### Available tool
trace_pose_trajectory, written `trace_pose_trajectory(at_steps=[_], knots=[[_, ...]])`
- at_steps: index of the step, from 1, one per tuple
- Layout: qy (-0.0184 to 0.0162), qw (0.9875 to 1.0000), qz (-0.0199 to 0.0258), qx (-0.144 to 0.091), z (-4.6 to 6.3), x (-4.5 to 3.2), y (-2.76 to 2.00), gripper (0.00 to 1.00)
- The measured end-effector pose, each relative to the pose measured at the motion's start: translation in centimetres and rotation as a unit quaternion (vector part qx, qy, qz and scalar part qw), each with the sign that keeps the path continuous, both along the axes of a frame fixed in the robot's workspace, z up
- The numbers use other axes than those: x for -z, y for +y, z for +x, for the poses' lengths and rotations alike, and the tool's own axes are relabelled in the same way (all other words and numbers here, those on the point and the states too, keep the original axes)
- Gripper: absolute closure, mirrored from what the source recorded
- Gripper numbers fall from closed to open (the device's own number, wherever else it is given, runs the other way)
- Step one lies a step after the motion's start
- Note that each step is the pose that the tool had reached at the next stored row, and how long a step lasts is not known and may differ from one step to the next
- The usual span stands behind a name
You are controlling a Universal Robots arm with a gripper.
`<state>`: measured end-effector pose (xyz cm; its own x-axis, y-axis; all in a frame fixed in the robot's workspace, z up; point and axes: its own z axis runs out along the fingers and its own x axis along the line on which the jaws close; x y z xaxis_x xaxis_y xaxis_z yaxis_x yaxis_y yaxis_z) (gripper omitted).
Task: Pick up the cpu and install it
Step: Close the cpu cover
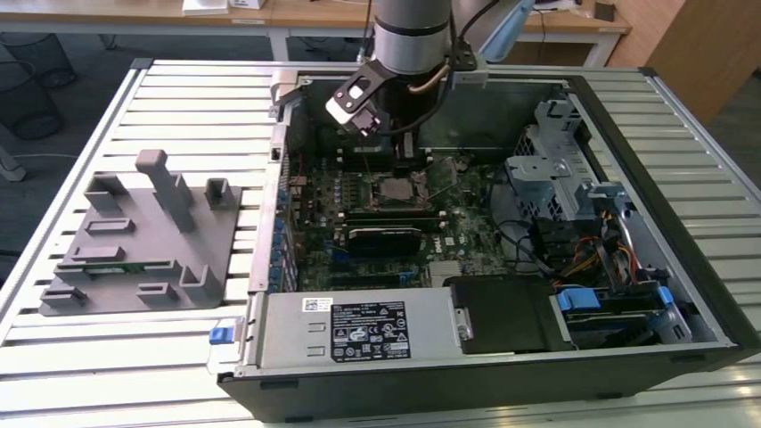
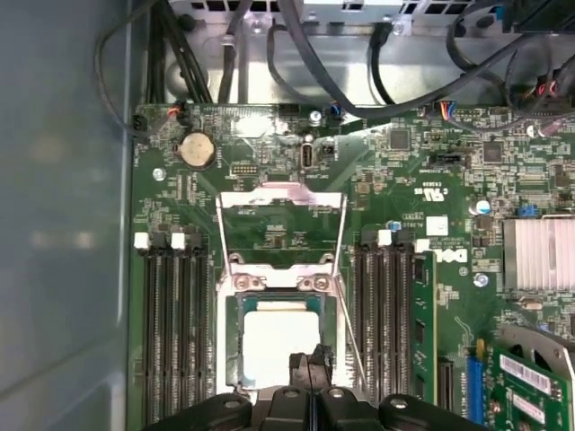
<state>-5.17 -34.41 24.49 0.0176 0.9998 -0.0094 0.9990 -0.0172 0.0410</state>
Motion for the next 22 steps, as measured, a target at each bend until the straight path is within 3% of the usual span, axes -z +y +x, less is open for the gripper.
trace_pose_trajectory(at_steps=[6, 11, 22], knots=[[0.0005, 1.0000, -0.0003, 0.000, 1.0, -0.11, -0.03, 0.89], [0.0005, 1.0000, -0.0002, 0.000, 1.1, -1.25, -0.02, 0.89], [0.0031, 1.0000, -0.0001, 0.000, 3.3, -1.29, 0.13, 0.89]])
